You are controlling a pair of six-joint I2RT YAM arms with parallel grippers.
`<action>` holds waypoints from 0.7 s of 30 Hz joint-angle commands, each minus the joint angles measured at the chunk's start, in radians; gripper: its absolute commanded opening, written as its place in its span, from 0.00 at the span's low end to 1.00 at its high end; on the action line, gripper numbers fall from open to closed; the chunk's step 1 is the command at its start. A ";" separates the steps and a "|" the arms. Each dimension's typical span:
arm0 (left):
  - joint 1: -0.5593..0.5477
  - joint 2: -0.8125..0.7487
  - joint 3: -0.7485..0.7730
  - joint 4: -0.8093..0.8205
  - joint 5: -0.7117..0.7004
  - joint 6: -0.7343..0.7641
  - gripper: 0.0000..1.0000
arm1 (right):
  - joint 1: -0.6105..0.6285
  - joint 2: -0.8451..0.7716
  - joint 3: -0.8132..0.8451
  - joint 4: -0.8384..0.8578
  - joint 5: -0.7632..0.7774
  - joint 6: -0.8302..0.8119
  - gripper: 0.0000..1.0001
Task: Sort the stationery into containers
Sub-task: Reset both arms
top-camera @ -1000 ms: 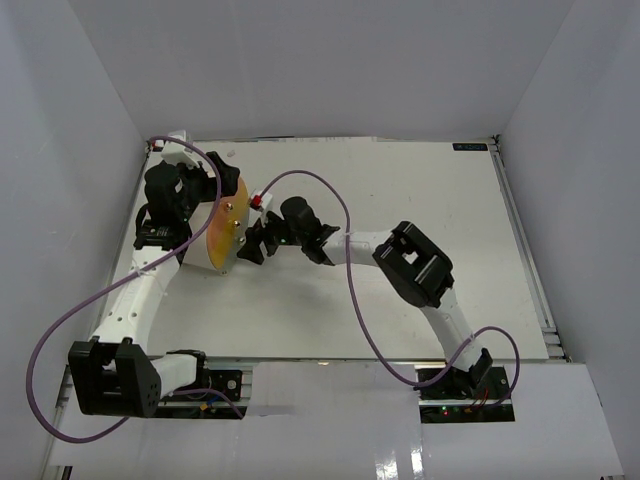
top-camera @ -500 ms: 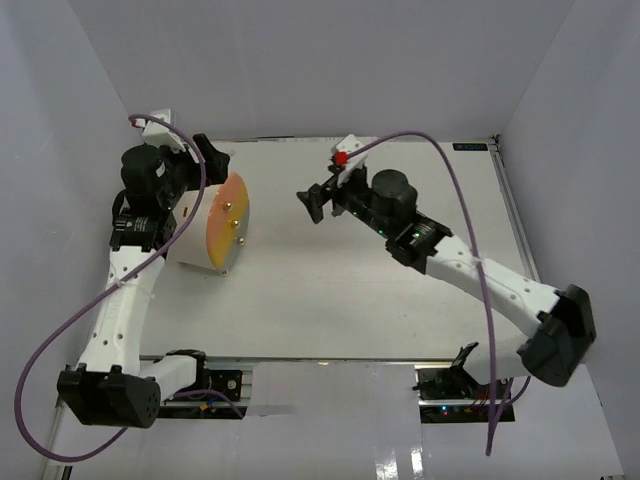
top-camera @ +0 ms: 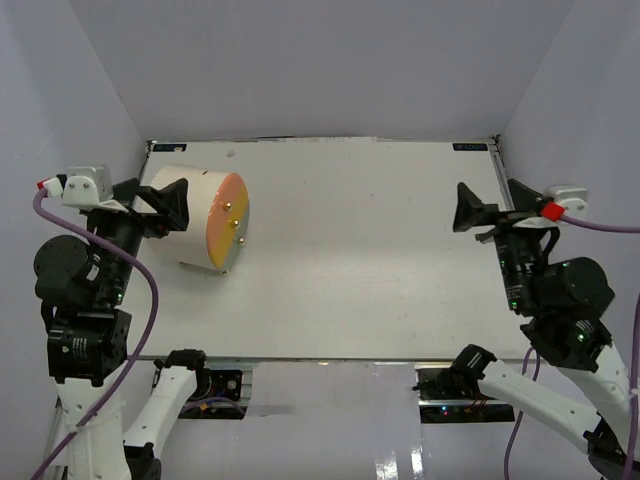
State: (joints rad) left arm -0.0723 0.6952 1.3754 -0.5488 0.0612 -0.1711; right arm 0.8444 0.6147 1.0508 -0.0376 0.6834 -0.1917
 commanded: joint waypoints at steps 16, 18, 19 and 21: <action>-0.080 -0.079 -0.147 -0.155 -0.172 -0.047 0.98 | -0.002 -0.345 -0.178 -0.105 0.038 -0.023 0.90; -0.080 -0.079 -0.147 -0.154 -0.164 -0.053 0.98 | -0.001 -0.351 -0.178 -0.105 0.038 -0.026 0.90; -0.080 -0.080 -0.148 -0.151 -0.167 -0.053 0.98 | -0.001 -0.352 -0.178 -0.105 0.036 -0.028 0.90; -0.080 -0.083 -0.151 -0.149 -0.176 -0.048 0.98 | -0.002 -0.355 -0.176 -0.105 0.024 -0.032 0.90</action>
State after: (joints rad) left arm -0.1463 0.6182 1.2263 -0.7025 -0.0952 -0.2108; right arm 0.8436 0.2745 0.8722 -0.1661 0.7185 -0.1978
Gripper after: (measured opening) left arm 0.979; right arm 0.900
